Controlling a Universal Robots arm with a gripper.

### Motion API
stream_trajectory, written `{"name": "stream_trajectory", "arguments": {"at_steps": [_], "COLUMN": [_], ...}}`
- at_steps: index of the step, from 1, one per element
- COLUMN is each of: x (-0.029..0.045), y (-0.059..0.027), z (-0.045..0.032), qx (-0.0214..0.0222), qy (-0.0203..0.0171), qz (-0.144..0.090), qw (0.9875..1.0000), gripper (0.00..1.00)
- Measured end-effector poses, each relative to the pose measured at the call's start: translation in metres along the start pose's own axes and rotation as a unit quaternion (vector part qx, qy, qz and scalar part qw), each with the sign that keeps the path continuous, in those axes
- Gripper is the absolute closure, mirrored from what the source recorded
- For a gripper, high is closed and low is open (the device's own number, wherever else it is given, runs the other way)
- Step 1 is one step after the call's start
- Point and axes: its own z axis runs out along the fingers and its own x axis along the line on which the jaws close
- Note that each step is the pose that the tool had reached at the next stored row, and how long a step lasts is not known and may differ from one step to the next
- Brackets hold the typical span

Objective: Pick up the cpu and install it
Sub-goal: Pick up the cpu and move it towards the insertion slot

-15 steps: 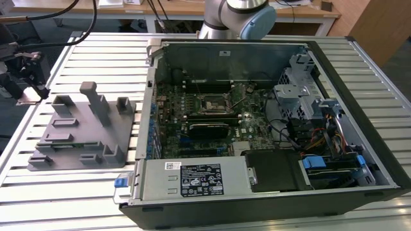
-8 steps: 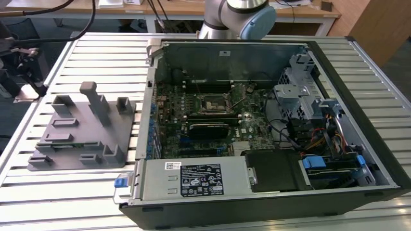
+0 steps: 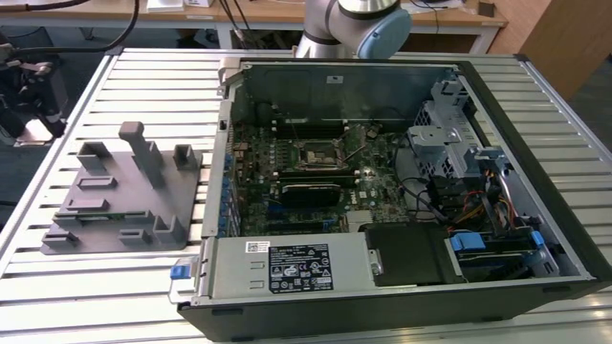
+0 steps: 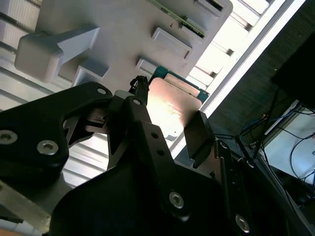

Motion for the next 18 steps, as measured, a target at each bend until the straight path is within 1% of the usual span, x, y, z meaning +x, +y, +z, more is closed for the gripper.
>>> {"name": "stream_trajectory", "arguments": {"at_steps": [6,18], "x": [0.0000,-0.0002], "y": [0.0002,0.0009], "z": [-0.0087,-0.0228], "qx": [0.0000,0.0000], "qy": [0.0000,0.0000], "qz": [0.000,0.000], "qw": [1.0000,1.0000], "gripper": [0.46,0.46]}}
